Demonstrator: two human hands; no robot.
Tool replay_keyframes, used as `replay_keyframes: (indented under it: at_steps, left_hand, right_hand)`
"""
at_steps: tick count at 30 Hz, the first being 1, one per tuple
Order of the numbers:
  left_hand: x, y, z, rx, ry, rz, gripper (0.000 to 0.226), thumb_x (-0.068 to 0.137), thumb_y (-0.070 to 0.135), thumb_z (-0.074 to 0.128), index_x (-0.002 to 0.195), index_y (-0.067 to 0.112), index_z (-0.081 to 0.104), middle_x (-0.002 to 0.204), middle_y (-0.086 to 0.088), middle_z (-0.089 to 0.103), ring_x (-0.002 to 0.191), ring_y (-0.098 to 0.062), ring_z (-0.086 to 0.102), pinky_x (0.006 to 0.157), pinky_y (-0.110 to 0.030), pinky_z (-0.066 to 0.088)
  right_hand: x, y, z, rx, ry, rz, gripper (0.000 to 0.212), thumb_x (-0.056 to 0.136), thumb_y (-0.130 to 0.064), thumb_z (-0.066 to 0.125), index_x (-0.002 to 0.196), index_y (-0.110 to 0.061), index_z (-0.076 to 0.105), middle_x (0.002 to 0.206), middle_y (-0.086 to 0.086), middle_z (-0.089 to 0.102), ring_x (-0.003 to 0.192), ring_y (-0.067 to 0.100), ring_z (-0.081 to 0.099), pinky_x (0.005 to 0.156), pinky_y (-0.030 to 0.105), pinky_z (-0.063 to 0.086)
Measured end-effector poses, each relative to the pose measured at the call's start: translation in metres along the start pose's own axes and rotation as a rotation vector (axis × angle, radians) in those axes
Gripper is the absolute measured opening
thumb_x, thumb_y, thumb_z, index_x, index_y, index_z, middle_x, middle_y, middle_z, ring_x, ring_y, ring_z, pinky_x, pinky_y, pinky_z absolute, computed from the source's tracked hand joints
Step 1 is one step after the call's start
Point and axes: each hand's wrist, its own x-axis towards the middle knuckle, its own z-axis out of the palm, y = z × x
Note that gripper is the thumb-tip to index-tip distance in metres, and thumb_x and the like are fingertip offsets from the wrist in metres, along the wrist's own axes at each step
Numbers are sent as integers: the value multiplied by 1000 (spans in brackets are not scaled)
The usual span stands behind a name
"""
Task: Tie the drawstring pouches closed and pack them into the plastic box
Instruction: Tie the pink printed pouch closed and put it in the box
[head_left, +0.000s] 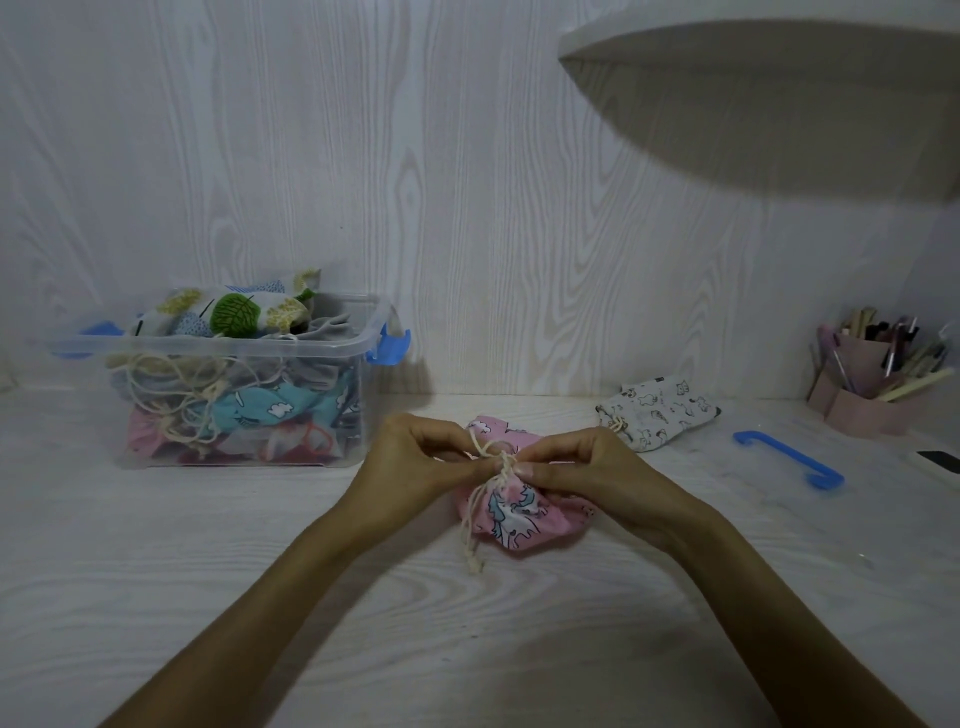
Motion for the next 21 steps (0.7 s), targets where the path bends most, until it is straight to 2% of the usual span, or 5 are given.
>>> replay_keyframes:
  at_steps: [5,11,13,15,21]
  left_hand:
    - [1,1,1,-65,3,-112,12,79,0,69,90,-3,72,64,8,72,56,5,63,49,-5,42]
    - [6,-1,6,-52,163,-171,7,80,8,71,74,4,71,60,7,70,54,5,62,49,-5,41]
    - [7,-1,3,-30,167,-175,9,80,9,71,73,5,70,62,5,70,54,5,61,49,-5,41]
    - [6,-2,4,-3,144,-182,11,81,11,71,70,8,68,62,3,70,53,4,61,50,-7,42]
    - [5,-3,10,-12,87,-207,17,85,11,65,68,11,64,53,9,66,49,4,59,46,-8,43]
  right_hand:
    - [3,-2,0,-93,105,-18,7,89,-15,60,88,-14,67,74,-4,63,60,0,55,59,10,42]
    - [11,19,8,-1215,529,-508,23,92,-28,33,88,-18,53,81,-7,48,73,11,47,71,26,26]
    - [15,20,9,-1297,541,-503,23,86,-29,35,82,-19,55,79,-6,51,73,15,49,70,28,25]
    - [14,16,10,-1072,482,-348,23,84,-36,39,77,-22,55,77,-10,51,78,12,46,76,28,27]
    - [10,3,7,376,57,39,18,85,-24,63,88,-8,72,99,14,71,98,25,66,92,36,50]
